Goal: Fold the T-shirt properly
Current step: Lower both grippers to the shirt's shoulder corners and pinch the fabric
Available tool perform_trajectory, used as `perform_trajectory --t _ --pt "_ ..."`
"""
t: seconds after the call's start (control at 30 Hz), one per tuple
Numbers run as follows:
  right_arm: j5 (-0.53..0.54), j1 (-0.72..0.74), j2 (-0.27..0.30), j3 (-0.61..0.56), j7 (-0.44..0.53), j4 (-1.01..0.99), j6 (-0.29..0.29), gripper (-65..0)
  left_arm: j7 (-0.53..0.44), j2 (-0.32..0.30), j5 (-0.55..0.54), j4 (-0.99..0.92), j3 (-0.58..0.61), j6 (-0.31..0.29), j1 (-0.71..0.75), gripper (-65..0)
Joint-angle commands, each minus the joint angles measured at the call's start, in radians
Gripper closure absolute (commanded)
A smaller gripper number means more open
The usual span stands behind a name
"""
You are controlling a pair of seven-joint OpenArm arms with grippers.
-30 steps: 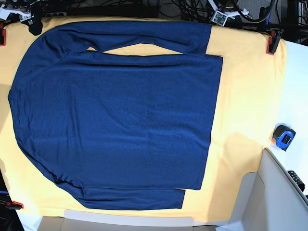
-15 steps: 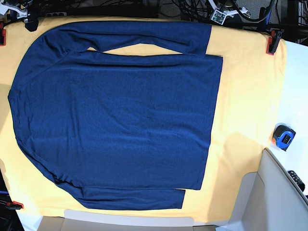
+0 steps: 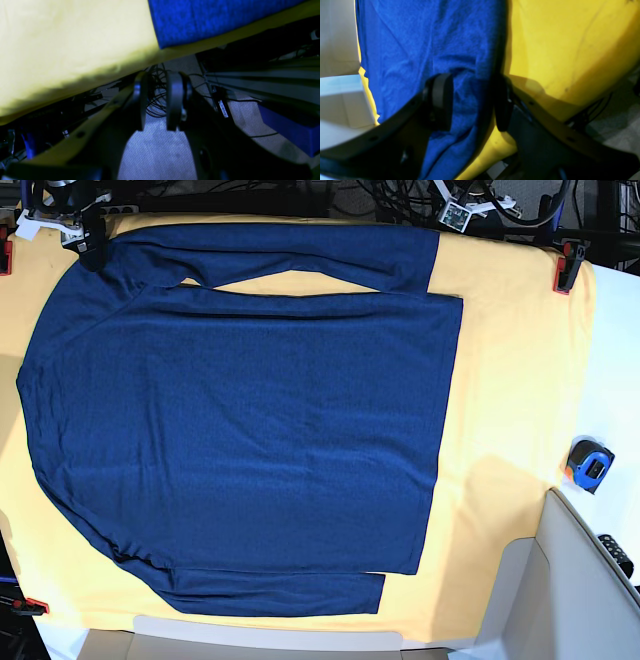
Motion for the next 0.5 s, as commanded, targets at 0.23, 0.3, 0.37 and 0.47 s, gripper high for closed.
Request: perform_trajectory --t 0.23,0.3,0.37,0.47 --pt "-0.128 0.003 0.007 -0.005 0.007 0.010 0.007 -16.7 -0.014 0.036 0.002 0.021 -0.024 0.007 -0.022 -15.7" --pt "-0.174 0.010 0.001 -0.019 0.007 0.010 0.007 -7.0 -0.014 0.063 -0.017 0.023 -0.047 0.007 -0.025 -18.2" --pt "-0.221 0.013 -0.005 -0.031 0.007 0.010 0.007 0.0 -0.014 0.071 -0.067 0.027 -0.066 0.007 -0.027 -19.9" --pt "-0.269 0.013 -0.005 -0.074 0.007 0.010 0.007 0.0 -0.014 0.068 -0.181 0.038 -0.090 0.005 -0.027 -20.1"
